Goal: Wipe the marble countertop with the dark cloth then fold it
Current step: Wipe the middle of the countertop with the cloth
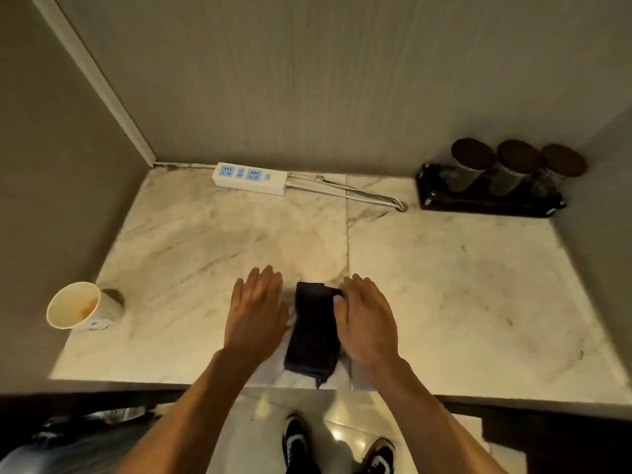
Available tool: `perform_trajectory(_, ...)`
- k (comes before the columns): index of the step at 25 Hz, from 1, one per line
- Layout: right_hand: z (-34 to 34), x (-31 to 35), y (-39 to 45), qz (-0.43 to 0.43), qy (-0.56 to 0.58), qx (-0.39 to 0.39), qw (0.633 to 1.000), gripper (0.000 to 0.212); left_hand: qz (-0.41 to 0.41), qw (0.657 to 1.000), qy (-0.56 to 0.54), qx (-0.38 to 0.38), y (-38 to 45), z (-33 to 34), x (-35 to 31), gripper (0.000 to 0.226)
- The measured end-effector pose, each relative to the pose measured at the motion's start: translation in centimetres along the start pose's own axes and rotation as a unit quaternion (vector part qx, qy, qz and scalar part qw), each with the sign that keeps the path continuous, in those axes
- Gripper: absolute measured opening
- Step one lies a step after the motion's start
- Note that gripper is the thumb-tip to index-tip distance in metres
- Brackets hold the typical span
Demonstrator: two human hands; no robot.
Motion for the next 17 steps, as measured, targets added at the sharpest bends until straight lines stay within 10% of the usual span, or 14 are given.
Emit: perform_trajectory(17,9.6,4.9,-0.7,0.064,-0.02,-0.009,0.998,0.069,0.001,0.999,-0.029,-0.023,-1.1,4.2,2.0,0.053)
Point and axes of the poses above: each hand's wrist, its own y-axis towards the middle knuckle, its own z-axis out of the palm, x = y × z, the point moved 6 cm from there along y, towards the middle knuckle, and after that the axes turned 6 degrees about x, right-handed, at the moved point
